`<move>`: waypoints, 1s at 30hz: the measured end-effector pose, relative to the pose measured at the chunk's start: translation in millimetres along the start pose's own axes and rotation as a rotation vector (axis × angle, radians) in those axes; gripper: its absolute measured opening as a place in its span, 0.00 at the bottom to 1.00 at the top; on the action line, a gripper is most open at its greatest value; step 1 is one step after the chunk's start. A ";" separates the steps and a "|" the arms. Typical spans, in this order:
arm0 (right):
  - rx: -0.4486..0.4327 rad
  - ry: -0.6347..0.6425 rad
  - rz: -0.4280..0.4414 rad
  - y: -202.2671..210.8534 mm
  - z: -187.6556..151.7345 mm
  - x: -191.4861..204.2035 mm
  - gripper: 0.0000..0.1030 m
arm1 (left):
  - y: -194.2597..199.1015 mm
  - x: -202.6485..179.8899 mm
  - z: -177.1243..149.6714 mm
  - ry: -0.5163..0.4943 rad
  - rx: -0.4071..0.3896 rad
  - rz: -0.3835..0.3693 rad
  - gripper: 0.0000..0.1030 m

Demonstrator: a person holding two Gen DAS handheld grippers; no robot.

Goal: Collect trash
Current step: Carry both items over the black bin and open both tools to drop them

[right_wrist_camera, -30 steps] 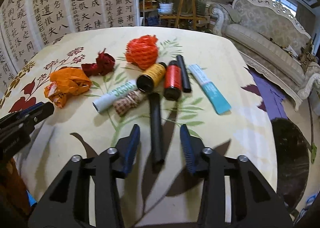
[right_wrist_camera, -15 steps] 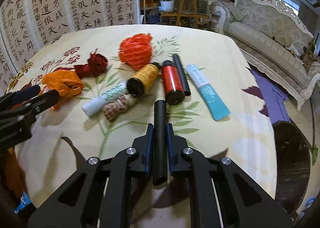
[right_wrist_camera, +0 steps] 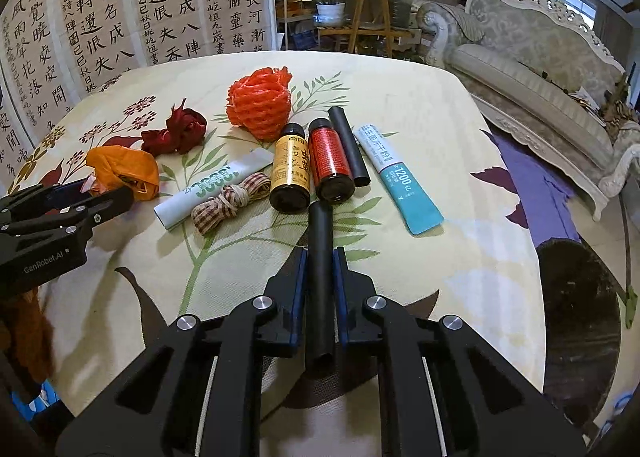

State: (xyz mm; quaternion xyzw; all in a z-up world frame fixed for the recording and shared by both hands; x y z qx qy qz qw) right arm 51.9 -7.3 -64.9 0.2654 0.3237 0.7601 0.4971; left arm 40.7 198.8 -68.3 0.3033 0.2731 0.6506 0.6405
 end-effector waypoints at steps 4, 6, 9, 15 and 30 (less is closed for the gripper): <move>0.000 -0.001 0.001 0.0 -0.1 0.0 0.13 | 3.9 0.8 -1.2 0.008 -0.016 0.007 0.50; 0.000 0.002 -0.001 -0.3 0.0 1.1 0.13 | 6.0 1.1 -1.1 0.013 -0.022 0.010 0.50; -0.006 0.000 -0.002 1.0 0.4 1.1 0.13 | 11.2 2.2 -1.4 0.024 -0.038 0.018 0.49; -0.032 -0.015 0.005 7.5 0.2 -1.1 0.12 | 20.5 -2.2 -3.9 0.034 -0.052 0.017 0.49; -0.110 -0.094 -0.051 50.3 -7.5 -45.1 0.12 | 41.7 -66.9 5.2 0.021 -0.108 -0.112 0.49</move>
Point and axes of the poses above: each gripper's, at about its wrist camera, not at the fingertips, and y roughly against the way its jaws point, x to its left, z to its top, the point moved 2 cm from there along -y, roughly the way its jaws point, and after that the axes turned 7 degrees about -y, right-handed, at the moved point
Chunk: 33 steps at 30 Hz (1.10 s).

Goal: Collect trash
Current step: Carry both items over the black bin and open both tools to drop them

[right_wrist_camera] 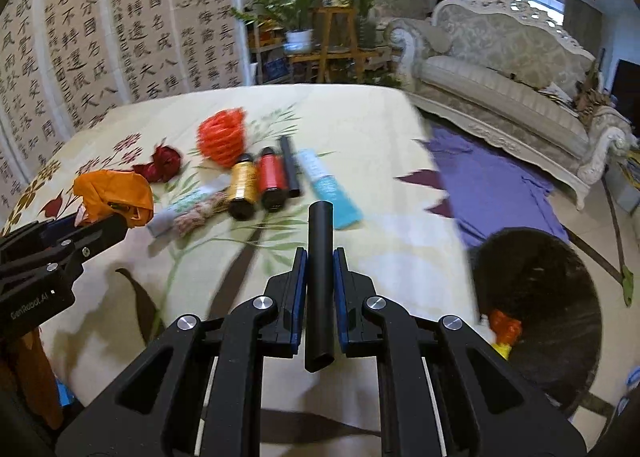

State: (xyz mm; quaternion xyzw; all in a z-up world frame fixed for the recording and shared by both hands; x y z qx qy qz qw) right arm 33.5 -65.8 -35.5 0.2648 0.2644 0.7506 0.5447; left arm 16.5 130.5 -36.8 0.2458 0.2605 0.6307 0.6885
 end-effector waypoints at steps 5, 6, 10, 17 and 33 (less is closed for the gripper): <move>-0.034 -0.065 -0.083 18.8 -3.0 -43.9 0.12 | -6.2 -40.2 11.0 -0.049 -0.009 -0.066 0.49; -0.039 -0.080 -0.100 21.4 -3.5 -52.1 0.12 | -7.7 -51.6 13.5 -0.062 -0.015 -0.079 0.49; -0.058 -0.146 -0.167 33.0 -6.9 -92.5 0.12 | -16.1 -90.7 21.1 -0.117 -0.030 -0.131 0.49; -0.088 -0.241 -0.250 46.4 -15.3 -151.5 0.12 | -35.0 -162.8 31.1 -0.226 -0.031 -0.216 0.49; -0.115 -0.354 -0.314 37.6 -22.7 -229.7 0.13 | -78.3 -252.7 47.3 -0.351 0.007 -0.266 0.51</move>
Point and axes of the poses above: each gripper's, at about its wrist camera, not at the fingertips, and y roughly against the way its jaws point, x to its left, z to its top, the point moved 2 cm from there along -y, roughly the way its jaws point, and after that the axes turned 7 degrees about -y, right-handed, at the moved point
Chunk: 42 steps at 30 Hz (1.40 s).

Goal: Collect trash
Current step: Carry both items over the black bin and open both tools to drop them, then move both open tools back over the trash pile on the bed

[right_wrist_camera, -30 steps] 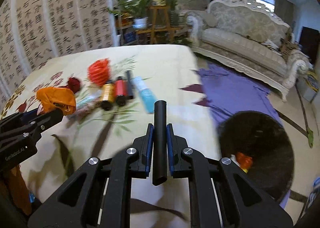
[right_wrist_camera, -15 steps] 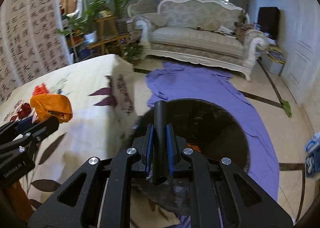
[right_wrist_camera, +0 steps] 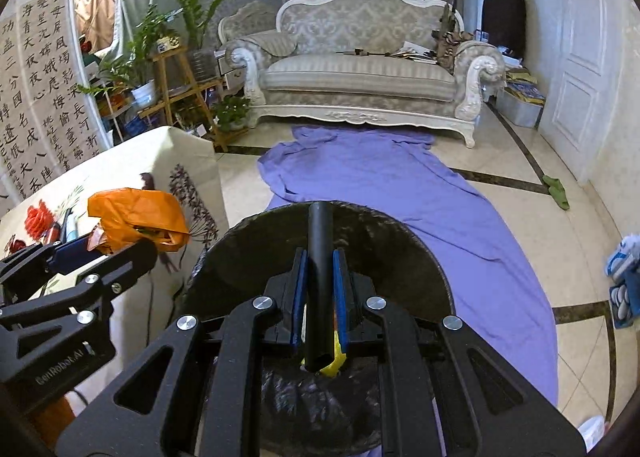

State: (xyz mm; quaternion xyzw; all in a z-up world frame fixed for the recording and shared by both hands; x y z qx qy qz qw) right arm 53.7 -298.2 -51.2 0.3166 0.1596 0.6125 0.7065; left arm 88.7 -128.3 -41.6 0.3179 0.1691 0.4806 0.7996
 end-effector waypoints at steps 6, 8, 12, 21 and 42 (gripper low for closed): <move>-0.009 -0.027 -0.007 -9.3 7.4 -13.0 0.30 | -16.3 -2.8 1.0 -0.009 0.033 0.014 0.61; -0.019 -0.038 -0.014 -8.7 8.5 -16.8 0.33 | -18.6 -2.2 -1.1 -0.006 0.044 0.014 0.62; -0.027 -0.047 -0.024 -6.3 8.0 -20.6 0.33 | -18.8 -1.5 0.4 0.005 0.044 0.018 0.67; -0.034 -0.042 -0.004 3.8 7.0 -9.9 0.43 | 5.3 13.7 -5.5 0.033 0.014 0.063 0.72; 0.032 0.162 0.215 18.2 -20.7 135.3 0.43 | 88.3 137.1 -72.8 0.225 0.022 0.318 0.72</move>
Point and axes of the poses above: each gripper's, at about its wrist camera, not at the fingertips, and y roughly against the way its jaws point, x to its left, z to its top, the point moved 2 cm from there along -y, roughly the way its jaws point, and after that the axes turned 7 degrees about -y, right-handed, at the moved point
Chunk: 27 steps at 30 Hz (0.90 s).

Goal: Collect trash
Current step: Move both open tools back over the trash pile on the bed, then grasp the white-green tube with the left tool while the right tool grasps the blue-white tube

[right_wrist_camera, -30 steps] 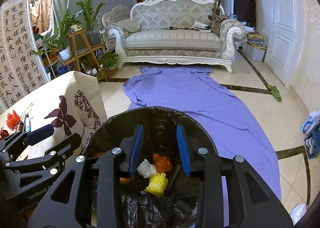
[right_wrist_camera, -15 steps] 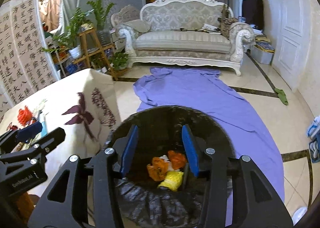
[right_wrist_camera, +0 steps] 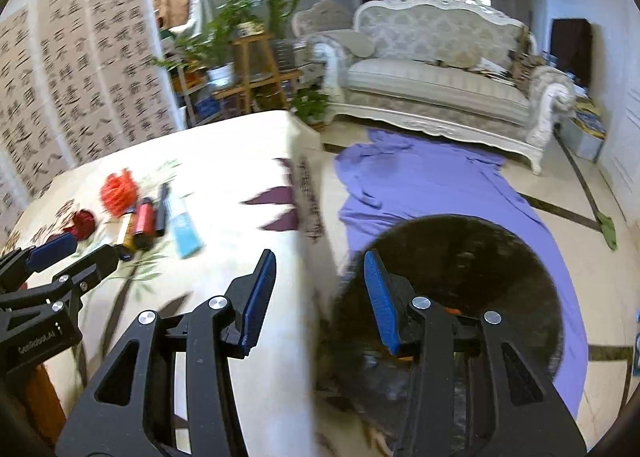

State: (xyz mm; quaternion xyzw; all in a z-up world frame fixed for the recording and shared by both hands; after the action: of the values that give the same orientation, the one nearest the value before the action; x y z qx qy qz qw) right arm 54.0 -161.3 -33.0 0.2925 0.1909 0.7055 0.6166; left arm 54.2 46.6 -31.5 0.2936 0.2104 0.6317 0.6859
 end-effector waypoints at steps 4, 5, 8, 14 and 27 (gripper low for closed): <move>0.017 0.052 0.042 -5.9 -0.5 30.4 0.43 | 1.6 38.8 -8.6 0.054 0.013 0.052 0.72; 0.022 0.068 0.055 -7.3 -1.3 39.5 0.43 | 2.1 49.3 -11.3 0.072 0.016 0.070 0.72; 0.036 0.107 0.080 -12.7 -2.3 61.0 0.43 | 4.7 70.9 -16.3 0.105 0.021 0.100 0.72; 0.062 0.161 0.103 -30.6 -0.2 91.3 0.43 | 2.8 105.2 -24.7 0.164 0.037 0.140 0.72; 0.165 0.217 0.086 -92.3 20.3 121.6 0.38 | -17.2 121.5 -26.1 0.179 0.071 0.116 0.72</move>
State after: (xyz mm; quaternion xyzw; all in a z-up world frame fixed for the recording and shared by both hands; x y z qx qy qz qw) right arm 128.9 -28.4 -54.3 0.2720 0.3011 0.7407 0.5355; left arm 63.6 170.0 -52.2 0.2717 0.2758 0.6863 0.6157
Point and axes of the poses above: each gripper's, at about its wrist camera, not at the fingertips, and y roughly against the way its jaws point, x to its left, z to its top, the point moved 2 cm from there along -y, roughly the way its jaws point, and after that the axes turned 7 degrees about -y, right-handed, at the moved point
